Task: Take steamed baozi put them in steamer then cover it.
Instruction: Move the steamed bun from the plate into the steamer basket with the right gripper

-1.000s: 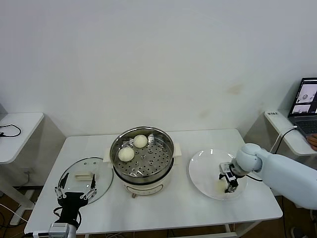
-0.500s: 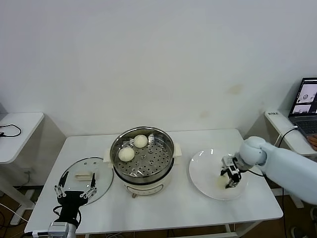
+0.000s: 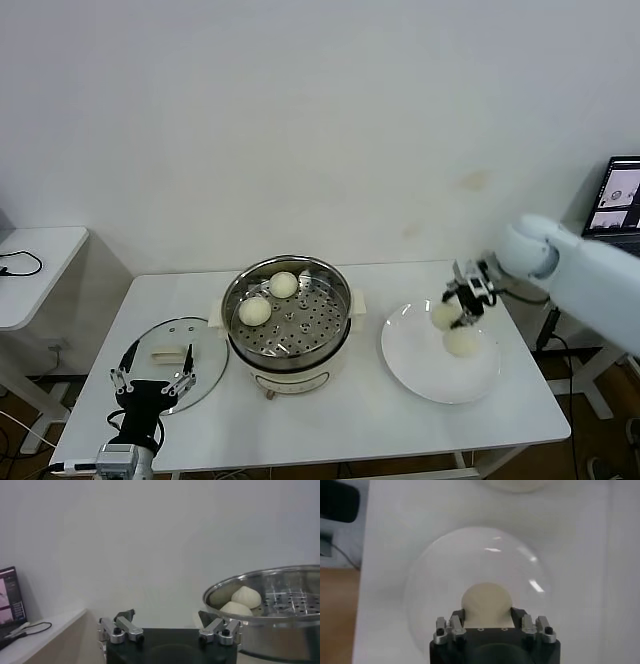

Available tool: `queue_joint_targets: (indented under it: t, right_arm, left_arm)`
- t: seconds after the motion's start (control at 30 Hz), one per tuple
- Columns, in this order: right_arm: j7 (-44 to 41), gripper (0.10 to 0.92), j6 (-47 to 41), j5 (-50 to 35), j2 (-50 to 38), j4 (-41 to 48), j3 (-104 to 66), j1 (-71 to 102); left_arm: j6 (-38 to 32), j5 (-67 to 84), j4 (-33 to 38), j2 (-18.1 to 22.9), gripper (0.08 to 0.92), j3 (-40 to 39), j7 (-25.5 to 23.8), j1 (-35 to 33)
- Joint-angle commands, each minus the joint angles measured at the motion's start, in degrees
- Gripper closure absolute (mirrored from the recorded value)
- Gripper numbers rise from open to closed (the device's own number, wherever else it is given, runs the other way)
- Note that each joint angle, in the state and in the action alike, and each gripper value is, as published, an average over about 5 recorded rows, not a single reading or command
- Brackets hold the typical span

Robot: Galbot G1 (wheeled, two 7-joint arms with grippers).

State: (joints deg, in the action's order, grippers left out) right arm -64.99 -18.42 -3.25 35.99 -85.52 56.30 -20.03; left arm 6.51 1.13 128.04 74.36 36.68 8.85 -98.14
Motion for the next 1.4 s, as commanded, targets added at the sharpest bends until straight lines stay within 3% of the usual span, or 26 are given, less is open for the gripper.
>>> queue_joint_targets:
  t: [0.03,0.37,0.63,1.1,1.4]
  right_arm:
    - [0.6,0.44,-0.8,-8.2,8.9,-0.6,8.7,-18.7]
    - [3.9,0.44,-1.1,-13.3,25.1,1.8,9.5,-19.1]
    - [6.5,0.437,3.3,-11.7,33.7,3.4,10.9,-12.4]
    - [9.6,0.44,17.5,4.2,36.3,3.4,16.1,-6.4]
    - [9.9,0.432,24.0,7.6,37.7,5.2,16.7,-5.4]
  left_arm:
    - [0.0,0.2,0.0,-0.1,0.177,0.0,0.0,0.1]
    - [0.1,0.5,-0.2,0.0,0.177,0.9,0.0,0.1]
    - [0.1,0.8,0.2,0.4,0.177,1.6,0.1,0.0]
    - [0.1,1.0,0.3,1.3,0.177,2.2,0.1,0.1]
    - [-0.1,1.0,0.2,1.5,0.177,2.2,0.1,0.0]
